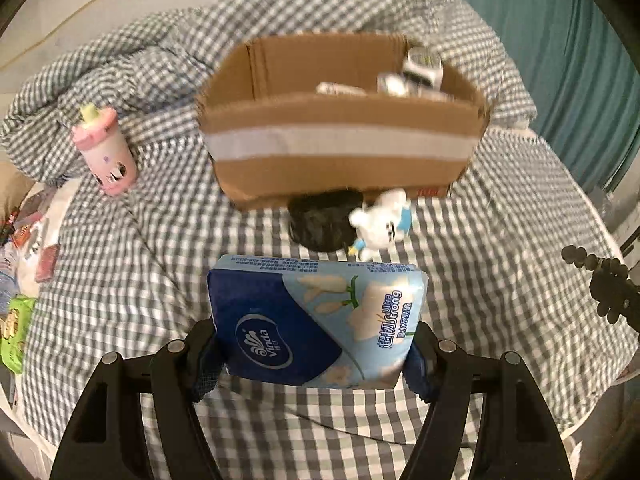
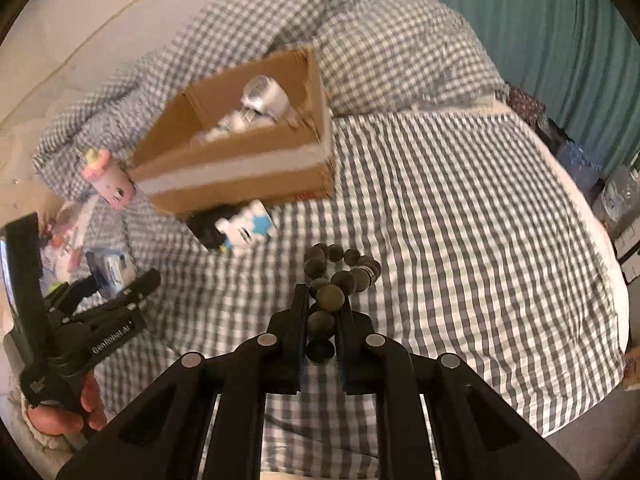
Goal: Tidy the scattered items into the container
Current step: 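Carry the tissue pack and bracelet over the box and release both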
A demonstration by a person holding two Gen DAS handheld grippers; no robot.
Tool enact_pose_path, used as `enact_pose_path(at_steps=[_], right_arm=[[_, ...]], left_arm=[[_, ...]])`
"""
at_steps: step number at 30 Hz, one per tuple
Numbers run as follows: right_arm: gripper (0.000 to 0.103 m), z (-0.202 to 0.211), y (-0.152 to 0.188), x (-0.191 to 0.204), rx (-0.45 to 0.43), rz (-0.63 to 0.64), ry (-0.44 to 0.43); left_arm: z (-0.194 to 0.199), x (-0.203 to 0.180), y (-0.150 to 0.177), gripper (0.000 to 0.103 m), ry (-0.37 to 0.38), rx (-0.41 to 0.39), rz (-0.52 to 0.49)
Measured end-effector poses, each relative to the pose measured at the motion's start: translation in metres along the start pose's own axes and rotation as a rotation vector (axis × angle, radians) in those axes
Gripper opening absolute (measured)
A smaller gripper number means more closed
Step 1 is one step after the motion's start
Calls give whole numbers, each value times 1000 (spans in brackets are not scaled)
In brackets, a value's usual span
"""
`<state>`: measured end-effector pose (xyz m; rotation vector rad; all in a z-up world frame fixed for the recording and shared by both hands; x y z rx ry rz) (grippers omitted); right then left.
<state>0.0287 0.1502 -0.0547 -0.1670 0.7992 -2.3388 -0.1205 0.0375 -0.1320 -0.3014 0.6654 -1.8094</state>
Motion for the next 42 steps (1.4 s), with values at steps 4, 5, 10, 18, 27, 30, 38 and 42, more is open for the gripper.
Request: enact_pose_path(at_steps=[4, 5, 10, 18, 27, 30, 38, 42], right_arm=[[11, 21, -21, 17, -56, 17, -47], [11, 25, -25, 20, -68, 19, -64], [11, 42, -60, 50, -135, 99, -129], [11, 23, -121, 67, -149, 157, -145], [11, -19, -191, 60, -157, 161, -166], [11, -45, -206, 53, -133, 139, -159], [92, -82, -218, 23, -176, 16, -122], [92, -78, -213, 13, -165, -8, -147]], left_arm=[[18, 4, -16, 74, -5, -37, -14], [22, 4, -22, 74, -2, -45, -15], [37, 3, -54, 74, 24, -90, -16], [31, 1, -105, 74, 33, -118, -22], [6, 9, -171, 74, 17, -151, -10], [-13, 11, -185, 74, -7, -144, 3], [-58, 5, -195, 103, -87, -146, 4], [-63, 5, -192, 103, -74, -120, 8]])
Point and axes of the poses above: each gripper's, at about its wrist camera, not at the fingertips, and z roughly against the way its jaws point, x to its left, y to its underside, the point moved 3 cm from there along -z, roughly the way its jaws point, and after that the axes turned 6 degrees about z, right-handed, at the moved point
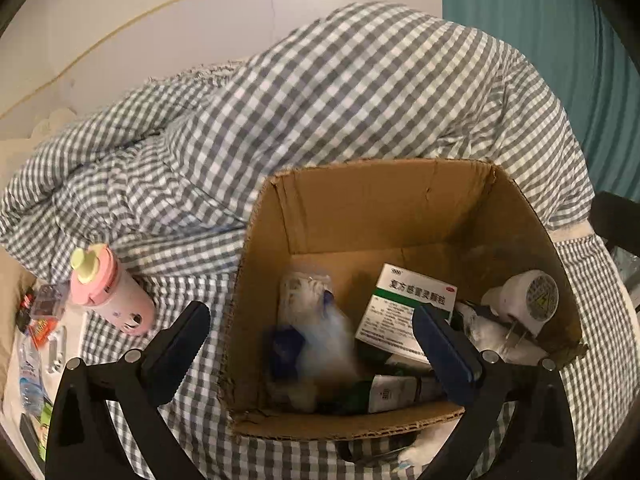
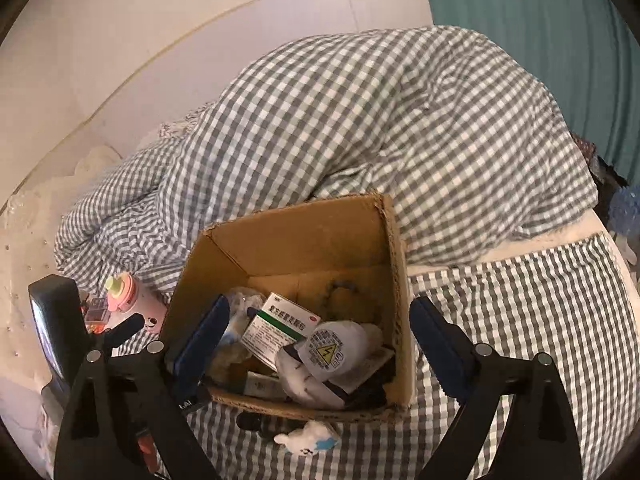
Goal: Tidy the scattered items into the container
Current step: 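Carry the tissue pack and bracelet over the box and release both, then grasp the black sunglasses with the left tool while the right grasps the white bear figure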
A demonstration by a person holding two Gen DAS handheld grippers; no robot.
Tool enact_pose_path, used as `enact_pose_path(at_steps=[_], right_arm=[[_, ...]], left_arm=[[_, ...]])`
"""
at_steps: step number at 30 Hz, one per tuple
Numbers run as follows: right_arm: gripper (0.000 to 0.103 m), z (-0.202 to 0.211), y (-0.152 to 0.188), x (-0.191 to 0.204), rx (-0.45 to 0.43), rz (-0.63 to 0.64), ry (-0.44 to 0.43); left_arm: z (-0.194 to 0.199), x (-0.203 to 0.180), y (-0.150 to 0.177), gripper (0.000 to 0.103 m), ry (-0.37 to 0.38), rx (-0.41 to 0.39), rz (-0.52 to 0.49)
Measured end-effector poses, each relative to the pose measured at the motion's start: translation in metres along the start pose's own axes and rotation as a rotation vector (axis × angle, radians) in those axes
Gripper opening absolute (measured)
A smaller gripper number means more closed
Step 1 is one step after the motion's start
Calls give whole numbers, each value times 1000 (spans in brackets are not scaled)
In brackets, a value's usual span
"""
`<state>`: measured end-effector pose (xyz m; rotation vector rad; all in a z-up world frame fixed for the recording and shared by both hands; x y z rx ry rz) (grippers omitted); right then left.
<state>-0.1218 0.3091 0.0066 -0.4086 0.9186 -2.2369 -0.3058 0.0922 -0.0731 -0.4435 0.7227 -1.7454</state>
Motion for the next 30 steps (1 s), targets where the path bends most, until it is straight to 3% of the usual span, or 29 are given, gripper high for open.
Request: enact_pose_path(at_steps=[9, 17, 24, 30], right_arm=[[92, 39, 13, 9, -12, 35, 45], [92, 106, 35, 35, -53, 83, 47], [92, 168, 71, 45, -94, 60, 36], [92, 197, 112, 49, -100, 52, 55]], left_arm=[[26, -3, 9, 103, 23, -2, 0], [90, 1, 25, 103, 34, -44, -2], [150, 8, 49, 103, 49, -87, 11], [175, 16, 86, 103, 60, -71, 31]])
Point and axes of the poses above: each gripper's, at about its wrist camera, not at the fingertips, and z roughly against the way its jaws point, x to its left, y to its underside, the point moved 3 cm from there along -z, roughly the way its jaws point, and after that the axes turned 6 degrees about z, right-handed, at the moved point
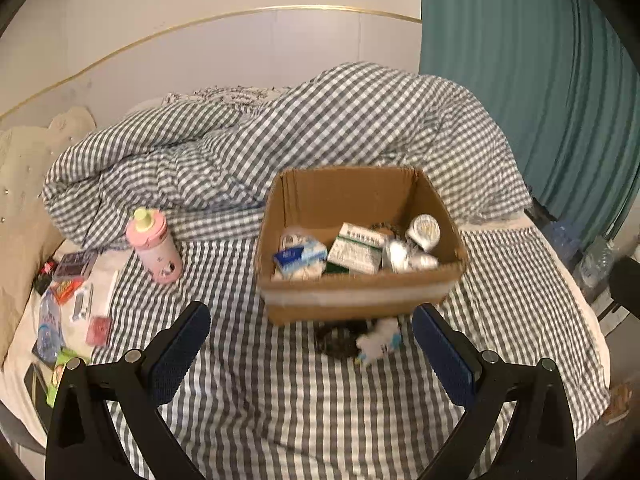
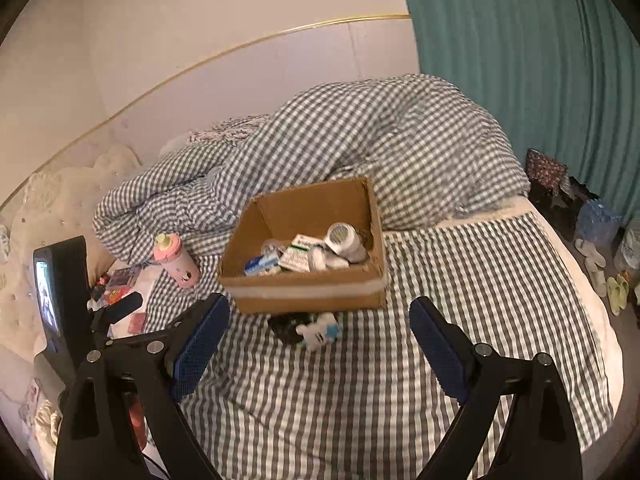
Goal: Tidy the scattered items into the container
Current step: 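Grasp the black sunglasses with the left tool while the right grasps the white bear figure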
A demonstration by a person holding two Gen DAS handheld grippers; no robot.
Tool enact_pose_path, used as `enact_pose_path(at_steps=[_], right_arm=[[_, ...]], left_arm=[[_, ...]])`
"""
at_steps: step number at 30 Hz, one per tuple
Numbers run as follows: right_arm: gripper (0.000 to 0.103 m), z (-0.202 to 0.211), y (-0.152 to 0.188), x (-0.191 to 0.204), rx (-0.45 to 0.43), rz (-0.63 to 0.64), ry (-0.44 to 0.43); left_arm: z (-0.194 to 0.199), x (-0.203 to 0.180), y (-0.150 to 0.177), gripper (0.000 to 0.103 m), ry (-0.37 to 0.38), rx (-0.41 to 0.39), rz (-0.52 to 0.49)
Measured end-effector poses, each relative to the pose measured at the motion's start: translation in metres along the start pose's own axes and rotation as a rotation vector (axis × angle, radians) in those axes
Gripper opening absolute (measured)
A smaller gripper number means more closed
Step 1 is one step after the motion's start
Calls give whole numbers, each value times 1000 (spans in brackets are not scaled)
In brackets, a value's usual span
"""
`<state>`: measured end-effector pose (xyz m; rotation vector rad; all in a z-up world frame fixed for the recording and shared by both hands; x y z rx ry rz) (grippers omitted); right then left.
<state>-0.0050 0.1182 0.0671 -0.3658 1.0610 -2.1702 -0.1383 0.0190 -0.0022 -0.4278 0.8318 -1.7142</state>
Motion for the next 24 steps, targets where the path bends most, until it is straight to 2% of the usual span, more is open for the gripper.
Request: enact_pose_path(at_steps=[4, 9, 12, 17, 24], right_arm=[[92, 2, 25, 2, 16, -4, 19], [92, -22, 54, -1, 55, -32, 23], [92, -51, 67, -3, 90, -29, 35], [92, -107, 83, -5, 161, 35, 69], [92, -167, 94, -14, 252, 26, 12]], left_arm=[[2, 9, 26, 103, 11, 19, 26], [-19, 17, 56, 103, 3, 71, 27], [-46, 19, 73, 103, -15, 111, 12], [-101, 29, 90, 103, -23, 168, 50], [-163, 34, 93, 103, -33, 241, 75]])
Point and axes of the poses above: each gripper's, at about its wrist camera, not at the fingertips, and z roughly against the way its jaws point, x to its left, y to its underside, the point moved 3 cm from there along -z, roughly the way its jaws point, and after that the axes turned 6 degrees about z, right-handed, at the moved point
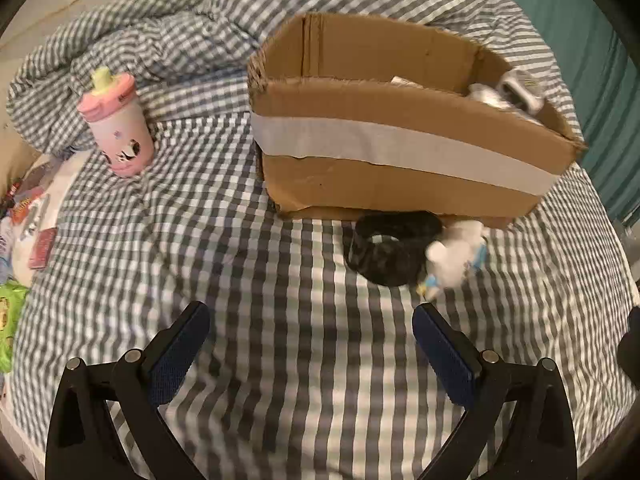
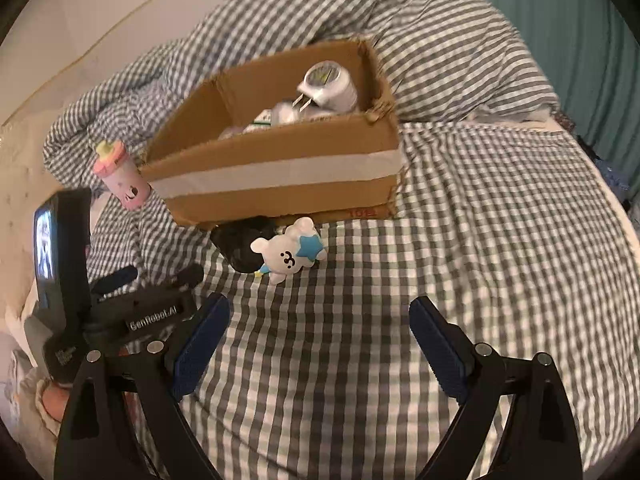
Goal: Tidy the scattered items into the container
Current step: 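Grasp the black sunglasses with the left tool while the right grasps the white bear figure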
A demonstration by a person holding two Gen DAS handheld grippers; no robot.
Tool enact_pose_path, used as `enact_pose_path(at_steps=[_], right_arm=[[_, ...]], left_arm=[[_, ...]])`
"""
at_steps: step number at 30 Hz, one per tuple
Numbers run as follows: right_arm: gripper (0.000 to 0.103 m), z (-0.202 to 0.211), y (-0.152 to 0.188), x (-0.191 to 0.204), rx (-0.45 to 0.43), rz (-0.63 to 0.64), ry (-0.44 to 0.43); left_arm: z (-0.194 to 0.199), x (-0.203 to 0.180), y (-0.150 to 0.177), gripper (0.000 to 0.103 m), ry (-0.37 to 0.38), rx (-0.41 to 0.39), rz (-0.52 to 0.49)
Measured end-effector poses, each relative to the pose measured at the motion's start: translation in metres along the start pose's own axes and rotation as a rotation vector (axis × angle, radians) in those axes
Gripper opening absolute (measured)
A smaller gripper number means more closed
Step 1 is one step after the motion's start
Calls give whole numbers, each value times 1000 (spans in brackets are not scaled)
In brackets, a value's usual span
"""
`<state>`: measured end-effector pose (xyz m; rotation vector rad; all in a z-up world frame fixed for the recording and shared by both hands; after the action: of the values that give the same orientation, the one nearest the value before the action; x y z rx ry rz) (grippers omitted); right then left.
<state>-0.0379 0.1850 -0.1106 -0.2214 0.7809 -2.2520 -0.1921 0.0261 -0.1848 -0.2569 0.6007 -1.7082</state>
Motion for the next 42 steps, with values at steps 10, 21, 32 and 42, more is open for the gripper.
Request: enact_pose_path(at_steps=[10, 21, 32, 42], right_arm=[[92, -51, 2, -15, 53, -38, -50], [92, -62, 8, -32, 75, -79, -44], [92, -66, 11, -39, 79, -104, -47], [92, -66, 10, -34, 75, -104, -47]], left_arm=[[-29, -18, -18, 103, 68, 11, 1], [-61, -46, -26, 103, 121, 44, 127], [-73, -63, -23, 103, 92, 59, 86], [-62, -53, -15, 69, -3, 34, 53]])
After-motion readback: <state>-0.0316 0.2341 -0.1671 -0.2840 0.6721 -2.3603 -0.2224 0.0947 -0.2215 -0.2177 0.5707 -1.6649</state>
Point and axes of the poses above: each gripper's, at about its wrist camera, not at the fingertips, and z roughly against the way its jaws point, x to its left, y to its underside, the point moved 3 cm from there along -z, roughly the way its jaws point, and after that the axes turned 6 degrees about z, right-handed, at the moved point
